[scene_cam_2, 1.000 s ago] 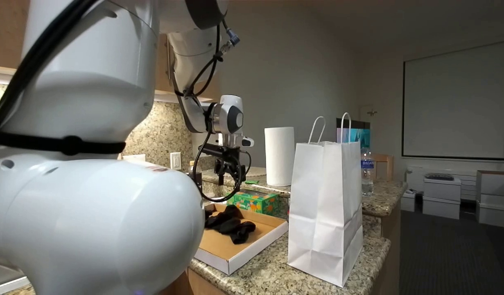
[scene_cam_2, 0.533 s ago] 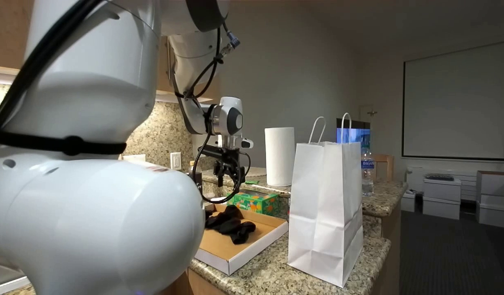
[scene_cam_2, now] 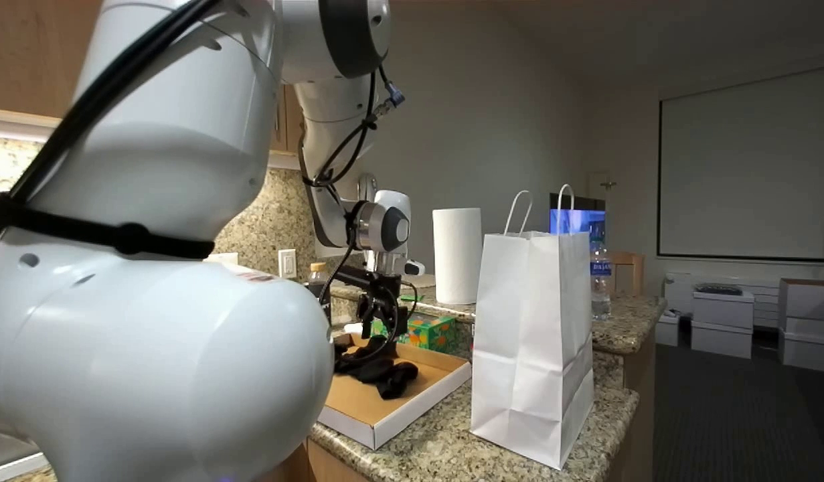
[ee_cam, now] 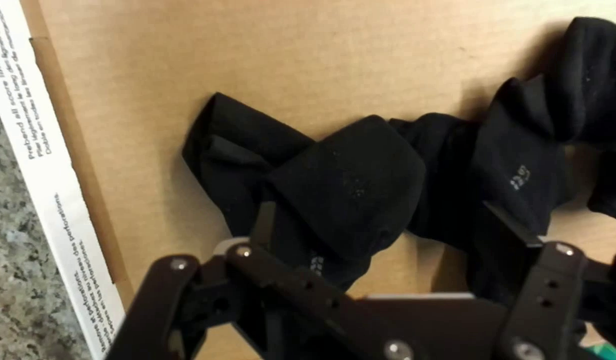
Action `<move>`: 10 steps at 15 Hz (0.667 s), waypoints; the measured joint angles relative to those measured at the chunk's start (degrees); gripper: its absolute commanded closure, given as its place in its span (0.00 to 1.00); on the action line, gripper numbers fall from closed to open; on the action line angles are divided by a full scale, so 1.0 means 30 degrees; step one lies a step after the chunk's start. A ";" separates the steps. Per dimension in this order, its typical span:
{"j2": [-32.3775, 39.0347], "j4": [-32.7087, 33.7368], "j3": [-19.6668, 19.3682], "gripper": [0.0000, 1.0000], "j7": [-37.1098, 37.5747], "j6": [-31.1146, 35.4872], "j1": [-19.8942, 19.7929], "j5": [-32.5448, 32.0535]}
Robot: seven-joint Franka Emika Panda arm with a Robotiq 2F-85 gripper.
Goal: Pick up the socks and put them in the paper bag
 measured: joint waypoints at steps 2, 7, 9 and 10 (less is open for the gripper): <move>0.0301 -0.0035 -0.0187 0.00 0.0000 -0.0001 -0.0055 0.0010; 0.1026 -0.0294 -0.0509 0.00 0.0002 0.0664 -0.0041 -0.0065; 0.1482 -0.0295 -0.0607 0.00 0.0002 0.1229 -0.0036 -0.0074; 0.1707 -0.0285 -0.0676 0.00 0.0002 0.1450 -0.0032 -0.0075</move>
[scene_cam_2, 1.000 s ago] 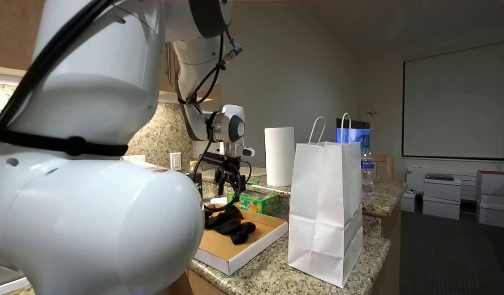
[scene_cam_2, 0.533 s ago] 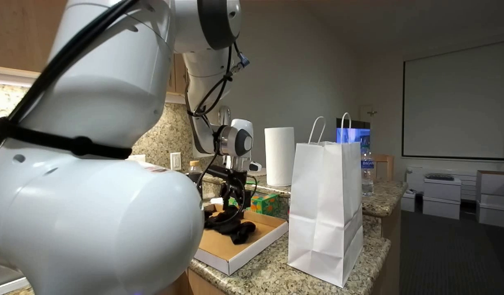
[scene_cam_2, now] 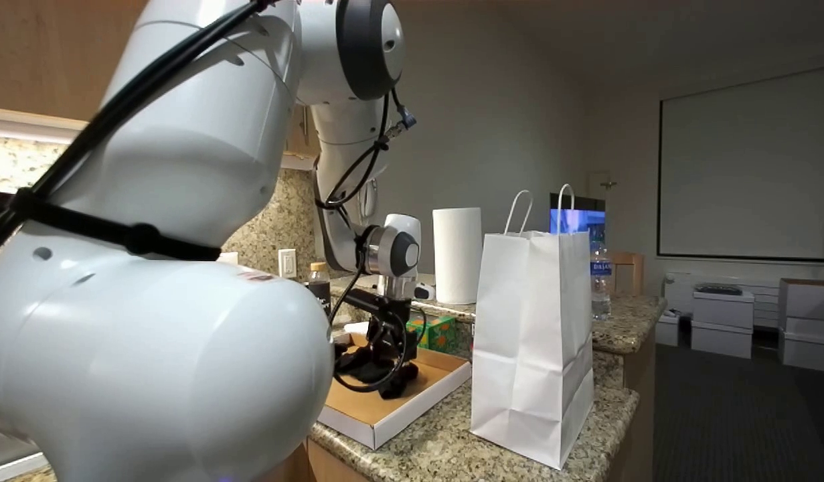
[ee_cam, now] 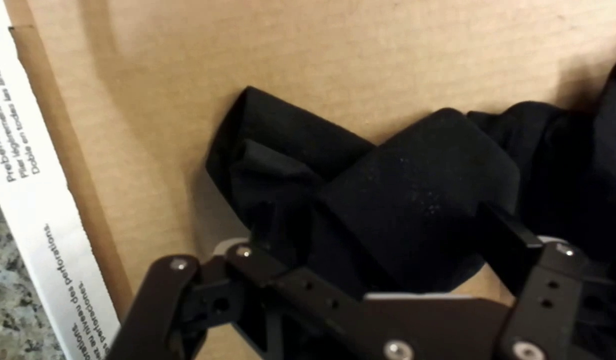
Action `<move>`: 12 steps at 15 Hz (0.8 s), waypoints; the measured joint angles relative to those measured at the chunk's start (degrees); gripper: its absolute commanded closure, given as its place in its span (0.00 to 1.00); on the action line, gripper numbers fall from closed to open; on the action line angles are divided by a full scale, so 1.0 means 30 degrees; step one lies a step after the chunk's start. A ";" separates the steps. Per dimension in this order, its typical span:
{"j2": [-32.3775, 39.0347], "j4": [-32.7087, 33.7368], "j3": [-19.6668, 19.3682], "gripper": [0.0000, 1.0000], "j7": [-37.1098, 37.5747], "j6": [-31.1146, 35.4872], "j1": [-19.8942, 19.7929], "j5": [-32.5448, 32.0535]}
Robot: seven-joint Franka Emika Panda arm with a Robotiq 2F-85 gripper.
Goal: Pick up the socks and put them in the paper bag
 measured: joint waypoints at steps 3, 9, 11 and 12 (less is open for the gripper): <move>0.0505 0.0096 -0.0210 0.33 0.0000 0.0215 0.0003 0.0000; 0.0663 0.0230 -0.0370 0.73 0.0000 0.0213 0.0018 -0.0015; 0.0663 0.0335 -0.0375 0.85 0.0009 0.0213 0.0054 -0.0015; 0.0663 0.0378 -0.0385 0.90 0.0011 0.0213 0.0057 -0.0014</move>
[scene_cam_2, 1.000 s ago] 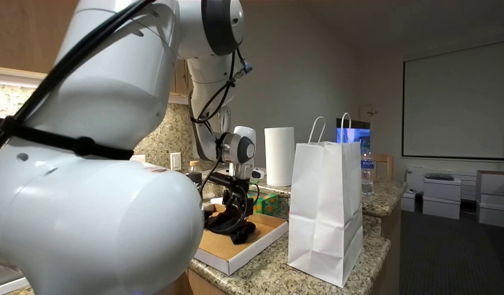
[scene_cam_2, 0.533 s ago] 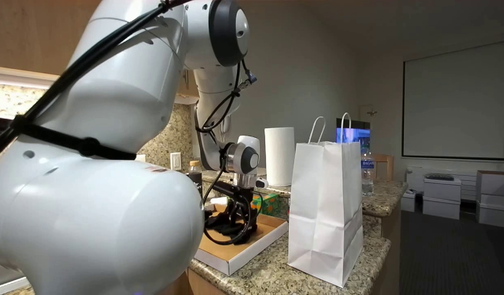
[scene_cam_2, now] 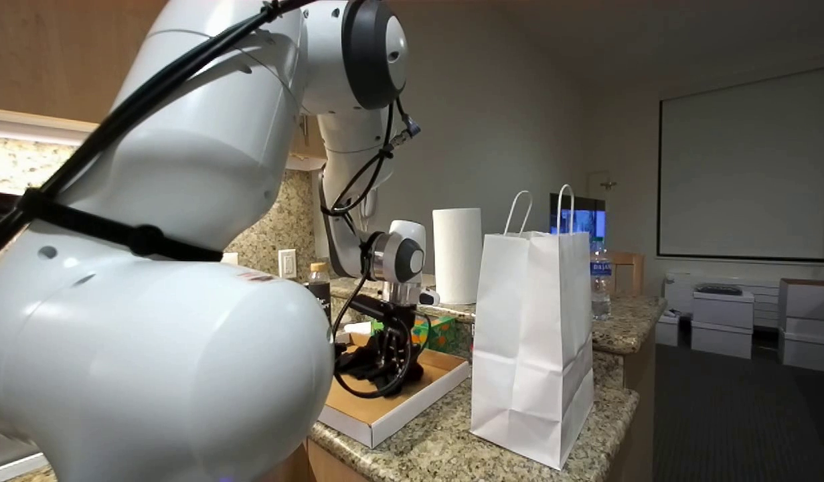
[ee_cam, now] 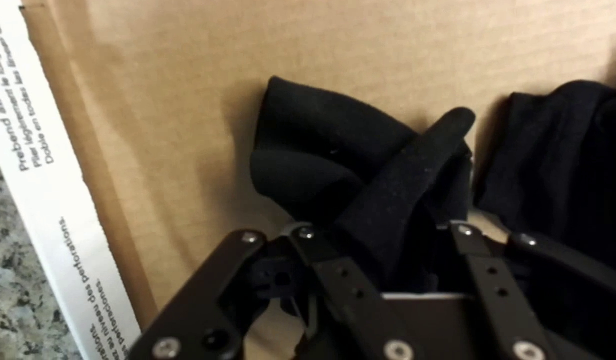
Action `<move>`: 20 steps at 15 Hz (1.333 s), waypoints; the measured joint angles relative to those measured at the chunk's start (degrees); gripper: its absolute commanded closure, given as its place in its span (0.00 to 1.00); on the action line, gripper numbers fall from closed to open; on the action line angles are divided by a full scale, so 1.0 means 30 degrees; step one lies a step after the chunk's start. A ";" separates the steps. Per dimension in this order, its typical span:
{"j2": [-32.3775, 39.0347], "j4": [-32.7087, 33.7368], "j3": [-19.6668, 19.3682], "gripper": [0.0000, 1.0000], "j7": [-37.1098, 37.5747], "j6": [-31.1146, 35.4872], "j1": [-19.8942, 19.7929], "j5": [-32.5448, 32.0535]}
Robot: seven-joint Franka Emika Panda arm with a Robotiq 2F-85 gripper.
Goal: Pick up the socks and put them in the paper bag
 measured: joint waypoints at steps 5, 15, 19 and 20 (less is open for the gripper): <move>-0.0069 0.0048 -0.0253 0.89 0.0004 -0.0011 -0.0037 0.0001; -0.4773 0.0249 0.0379 0.90 -0.2269 -0.3466 -0.0164 0.0227; -0.8422 0.0805 0.0605 0.90 -0.2865 -0.7769 -0.0171 -0.0331; -0.9195 0.1247 0.0614 0.90 -0.3296 -0.9187 -0.0184 -0.0331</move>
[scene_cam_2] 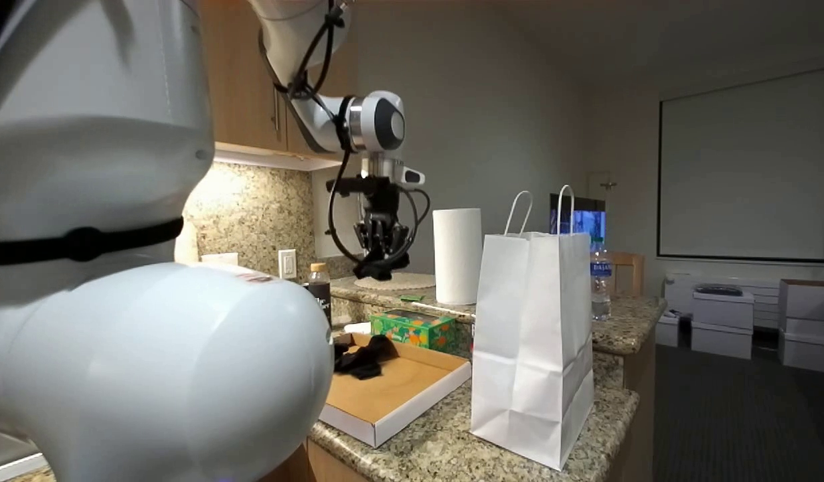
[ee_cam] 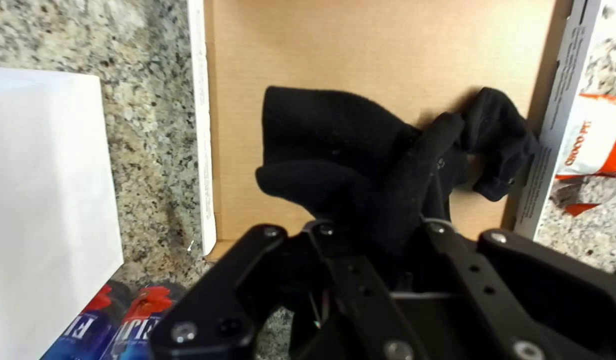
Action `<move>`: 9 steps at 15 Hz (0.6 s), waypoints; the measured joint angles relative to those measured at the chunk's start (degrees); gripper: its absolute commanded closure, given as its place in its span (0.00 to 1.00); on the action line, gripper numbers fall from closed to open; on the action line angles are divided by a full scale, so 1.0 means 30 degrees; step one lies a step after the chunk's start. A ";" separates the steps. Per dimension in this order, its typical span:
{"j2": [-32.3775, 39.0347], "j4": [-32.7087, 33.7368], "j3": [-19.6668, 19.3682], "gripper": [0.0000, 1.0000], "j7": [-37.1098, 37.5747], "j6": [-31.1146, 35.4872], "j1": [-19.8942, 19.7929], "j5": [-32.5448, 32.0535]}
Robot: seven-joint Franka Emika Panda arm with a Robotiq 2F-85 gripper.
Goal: Pick up the socks and put them in the paper bag
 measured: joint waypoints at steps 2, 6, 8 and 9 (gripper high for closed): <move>-0.1239 0.1334 0.0000 0.90 -0.1097 -0.3016 -0.0175 0.0012; -0.2300 0.4552 -0.0238 0.90 -0.2713 -0.6627 -0.1229 -0.0013; -0.2232 0.5967 -0.0664 0.90 -0.3735 -0.7437 -0.1892 -0.0014; -0.2120 0.6579 -0.0968 0.90 -0.4377 -0.7701 -0.2239 -0.0013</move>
